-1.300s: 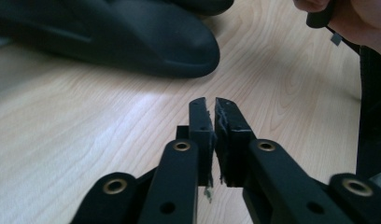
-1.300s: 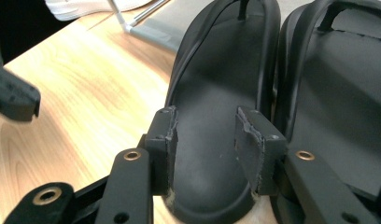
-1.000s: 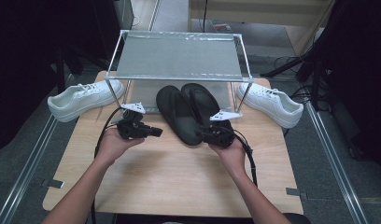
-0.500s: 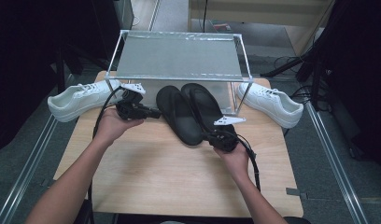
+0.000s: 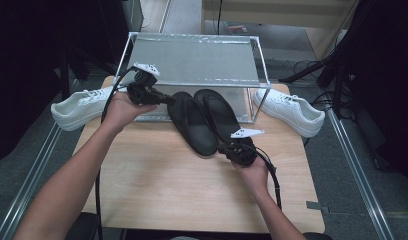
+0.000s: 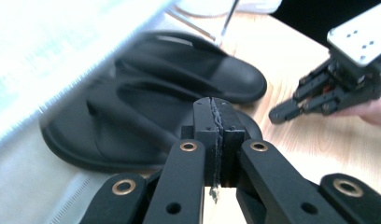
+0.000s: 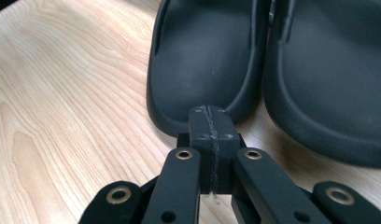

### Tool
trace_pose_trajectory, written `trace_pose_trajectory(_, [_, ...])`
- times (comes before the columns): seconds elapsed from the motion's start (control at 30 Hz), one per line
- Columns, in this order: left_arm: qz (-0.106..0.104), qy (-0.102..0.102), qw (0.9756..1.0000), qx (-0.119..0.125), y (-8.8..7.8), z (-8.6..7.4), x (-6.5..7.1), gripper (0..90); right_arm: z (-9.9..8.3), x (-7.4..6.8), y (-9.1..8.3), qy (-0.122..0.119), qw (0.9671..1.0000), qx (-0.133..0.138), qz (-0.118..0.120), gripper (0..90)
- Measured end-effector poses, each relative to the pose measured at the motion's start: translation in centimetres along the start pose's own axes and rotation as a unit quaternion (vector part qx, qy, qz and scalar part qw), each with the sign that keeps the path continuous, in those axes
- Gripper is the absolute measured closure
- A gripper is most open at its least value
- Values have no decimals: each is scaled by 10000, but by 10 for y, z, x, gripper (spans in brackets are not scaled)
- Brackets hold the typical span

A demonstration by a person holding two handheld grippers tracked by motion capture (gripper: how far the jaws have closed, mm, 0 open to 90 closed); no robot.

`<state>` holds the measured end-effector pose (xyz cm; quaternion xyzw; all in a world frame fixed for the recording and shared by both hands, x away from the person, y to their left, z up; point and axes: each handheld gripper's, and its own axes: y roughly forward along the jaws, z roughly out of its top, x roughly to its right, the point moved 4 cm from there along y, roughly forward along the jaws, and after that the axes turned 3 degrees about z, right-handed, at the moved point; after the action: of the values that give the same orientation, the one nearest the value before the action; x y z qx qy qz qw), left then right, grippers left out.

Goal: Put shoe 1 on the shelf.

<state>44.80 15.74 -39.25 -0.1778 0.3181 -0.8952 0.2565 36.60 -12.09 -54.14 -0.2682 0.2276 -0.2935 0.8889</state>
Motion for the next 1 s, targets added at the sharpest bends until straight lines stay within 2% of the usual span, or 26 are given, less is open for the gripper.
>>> trace_pose_trajectory(0.1, [38, 87, 9999, 58, -5, 14, -2, 900, -2, 1, 1, 5, 10000, -23, 10, 900])
trace_pose_trajectory(0.2, [167, 195, 9997, 44, -9, 26, -7, 900, -6, 2, 4, 11, 10000, -90, -22, 900])
trace_pose_trajectory(0.37, [333, 180, 9993, 49, -11, 38, -20, 900, -9, 2, 7, -20, 9998, -175, -21, 900])
trace_pose_trajectory(0.7, [530, 18, 9986, -42, -3, 45, -43, 900, -12, 0, 15, -150, 9995, -268, 8, 900])
trace_pose_trajectory(0.83, [559, 50, 9983, -186, 4, 41, -48, 900, -11, 1, 19, -157, 9996, -250, 6, 900])
trace_pose_trajectory(1.0, [585, 89, 9981, -183, 9, 42, -50, 900, -10, 0, 21, -165, 9996, -246, 6, 900])
